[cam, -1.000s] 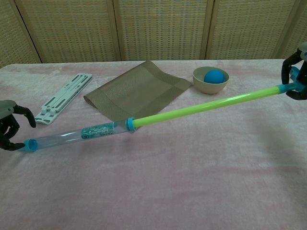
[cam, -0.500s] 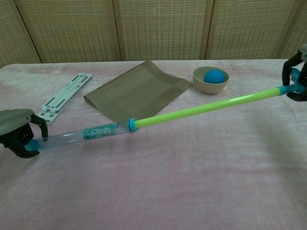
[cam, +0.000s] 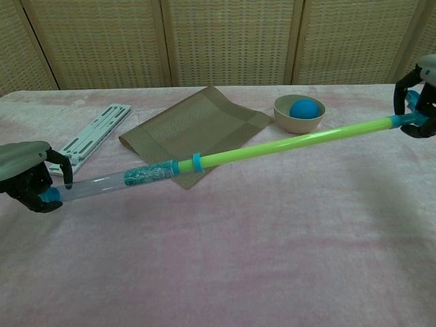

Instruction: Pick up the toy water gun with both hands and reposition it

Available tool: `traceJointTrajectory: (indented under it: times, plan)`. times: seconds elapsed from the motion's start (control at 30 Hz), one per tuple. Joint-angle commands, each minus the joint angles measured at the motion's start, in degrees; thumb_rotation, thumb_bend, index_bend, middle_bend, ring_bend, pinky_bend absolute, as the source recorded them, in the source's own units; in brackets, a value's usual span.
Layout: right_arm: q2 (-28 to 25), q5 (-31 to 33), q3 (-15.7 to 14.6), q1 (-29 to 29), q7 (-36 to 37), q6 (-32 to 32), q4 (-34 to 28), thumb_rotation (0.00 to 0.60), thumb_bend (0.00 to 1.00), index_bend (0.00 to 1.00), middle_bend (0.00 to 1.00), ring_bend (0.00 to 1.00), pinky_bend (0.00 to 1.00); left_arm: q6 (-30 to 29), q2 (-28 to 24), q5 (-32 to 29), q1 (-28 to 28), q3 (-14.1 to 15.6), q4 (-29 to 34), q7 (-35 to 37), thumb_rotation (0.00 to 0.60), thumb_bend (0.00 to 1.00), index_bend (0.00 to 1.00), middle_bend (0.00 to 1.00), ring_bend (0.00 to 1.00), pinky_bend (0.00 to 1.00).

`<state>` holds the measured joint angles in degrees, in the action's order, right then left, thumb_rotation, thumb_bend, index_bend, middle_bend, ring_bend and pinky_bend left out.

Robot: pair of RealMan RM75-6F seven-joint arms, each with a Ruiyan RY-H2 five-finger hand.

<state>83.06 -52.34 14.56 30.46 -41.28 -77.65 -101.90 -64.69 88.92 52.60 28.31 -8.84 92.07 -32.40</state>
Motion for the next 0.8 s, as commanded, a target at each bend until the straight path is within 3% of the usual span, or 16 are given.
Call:
traceJointTrajectory:
  times: [0.03, 0.8]
  plan:
    - [0.8, -0.7, -0.1, 0.7, -0.8, -0.3, -0.5, 0.6, 0.59, 0.82, 1.0, 1.0, 0.71, -1.8, -0.9, 1.9, 0.4, -0.7, 3.8, 0.2, 0.6, 0.53, 0.58, 0.8, 0.71, 0.64]
    - [8.3, -3.3, -3.0, 4.1, -6.9, -1.4, -2.1, 0.6, 0.59, 0.82, 1.0, 1.0, 0.71, -5.1, 2.0, -1.9, 7.3, -5.3, 11.2, -7.2, 0.6, 0.53, 0.58, 0.8, 0.71, 0.64]
